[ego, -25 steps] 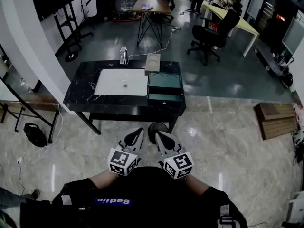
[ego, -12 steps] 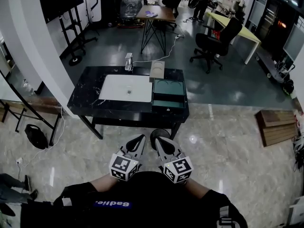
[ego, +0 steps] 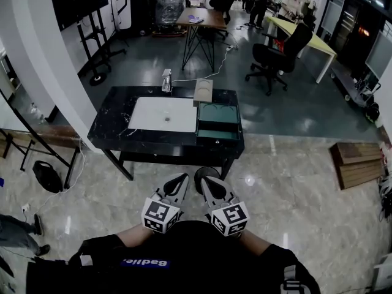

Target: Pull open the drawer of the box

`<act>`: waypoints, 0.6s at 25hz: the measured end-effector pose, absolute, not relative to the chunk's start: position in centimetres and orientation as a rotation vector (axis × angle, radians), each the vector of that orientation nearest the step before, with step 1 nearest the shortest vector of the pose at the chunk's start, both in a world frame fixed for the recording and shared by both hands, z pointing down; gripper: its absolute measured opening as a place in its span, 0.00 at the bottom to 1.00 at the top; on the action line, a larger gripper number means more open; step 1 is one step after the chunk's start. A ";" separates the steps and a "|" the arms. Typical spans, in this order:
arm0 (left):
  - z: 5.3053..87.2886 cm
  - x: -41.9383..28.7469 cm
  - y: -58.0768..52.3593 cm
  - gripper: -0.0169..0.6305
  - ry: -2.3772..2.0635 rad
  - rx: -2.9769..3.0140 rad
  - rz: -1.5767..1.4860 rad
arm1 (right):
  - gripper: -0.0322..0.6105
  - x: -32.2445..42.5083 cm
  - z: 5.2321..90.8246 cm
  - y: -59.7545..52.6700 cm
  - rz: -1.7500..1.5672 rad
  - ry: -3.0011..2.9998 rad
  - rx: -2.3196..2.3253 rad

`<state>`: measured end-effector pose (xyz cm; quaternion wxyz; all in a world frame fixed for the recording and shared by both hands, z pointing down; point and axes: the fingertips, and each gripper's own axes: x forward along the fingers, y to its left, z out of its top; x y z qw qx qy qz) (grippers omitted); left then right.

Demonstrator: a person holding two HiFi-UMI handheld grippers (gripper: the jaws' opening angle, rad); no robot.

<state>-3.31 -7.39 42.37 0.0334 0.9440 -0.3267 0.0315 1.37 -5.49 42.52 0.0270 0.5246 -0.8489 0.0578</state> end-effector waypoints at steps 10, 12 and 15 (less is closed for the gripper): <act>42.7 -3.5 -7.2 0.01 -1.013 2.898 0.090 | 0.05 1.1 42.8 -5.2 0.192 -2.626 1.611; 42.6 -3.5 -7.2 0.01 -1.014 2.895 0.089 | 0.05 1.0 42.8 -5.2 0.193 -2.626 1.609; 42.6 -3.5 -7.0 0.01 -1.009 2.892 0.091 | 0.05 1.0 43.0 -5.0 0.199 -2.627 1.609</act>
